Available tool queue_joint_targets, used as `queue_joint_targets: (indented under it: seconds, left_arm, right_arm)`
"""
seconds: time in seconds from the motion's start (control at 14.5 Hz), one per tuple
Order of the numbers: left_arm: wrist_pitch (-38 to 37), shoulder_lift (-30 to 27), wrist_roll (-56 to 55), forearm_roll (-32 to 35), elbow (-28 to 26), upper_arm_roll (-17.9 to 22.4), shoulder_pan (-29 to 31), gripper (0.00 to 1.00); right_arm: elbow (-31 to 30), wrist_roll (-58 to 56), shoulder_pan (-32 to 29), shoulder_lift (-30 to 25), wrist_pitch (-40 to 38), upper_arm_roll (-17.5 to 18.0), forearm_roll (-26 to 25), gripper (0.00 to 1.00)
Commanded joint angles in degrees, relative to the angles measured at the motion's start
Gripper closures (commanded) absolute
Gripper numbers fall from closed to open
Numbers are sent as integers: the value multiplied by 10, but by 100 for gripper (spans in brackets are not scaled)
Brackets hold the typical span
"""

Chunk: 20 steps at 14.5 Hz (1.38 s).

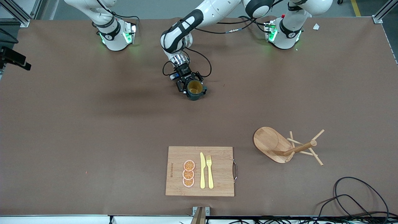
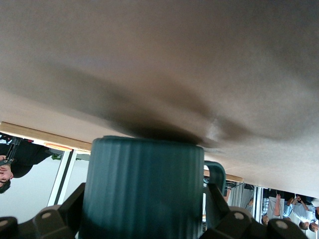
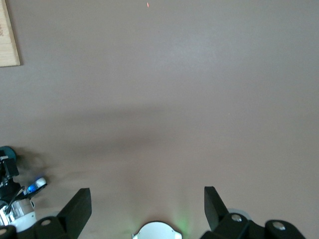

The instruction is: Transfer cup from left to right arm and place

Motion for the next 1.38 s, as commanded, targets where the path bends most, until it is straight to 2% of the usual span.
queue_joint_targets:
  seconds: [0.0,0.14,0.48,0.69,0.9,1.18,1.31]
  left_arm:
    - [-21,-1,0,1,26,-5,-4,0]
    - [-38,-3,4,-6,43,-22,-4,0]
    - [-45,-25,4,-17,44,-32,-4,0]
    - [-46,-38,2,-30,45,-41,-4,0]
    - [-60,-62,6,-43,44,-44,-4,0]
    - [-76,-126,13,-79,42,-43,8,0]
    - [-75,-169,11,-112,41,-42,43,0]
  right_arm:
    - [1,-5,-13,33,20,9,3,0]
    - [2,-8,-11,68,34,9,-5,0]
    - [-7,18,4,76,68,11,5,0]
    - [-15,125,34,77,78,11,18,0]
    - [-17,177,58,82,83,11,22,0]
    - [-33,326,102,82,95,11,46,0]
    - [-43,392,133,82,104,11,48,0]
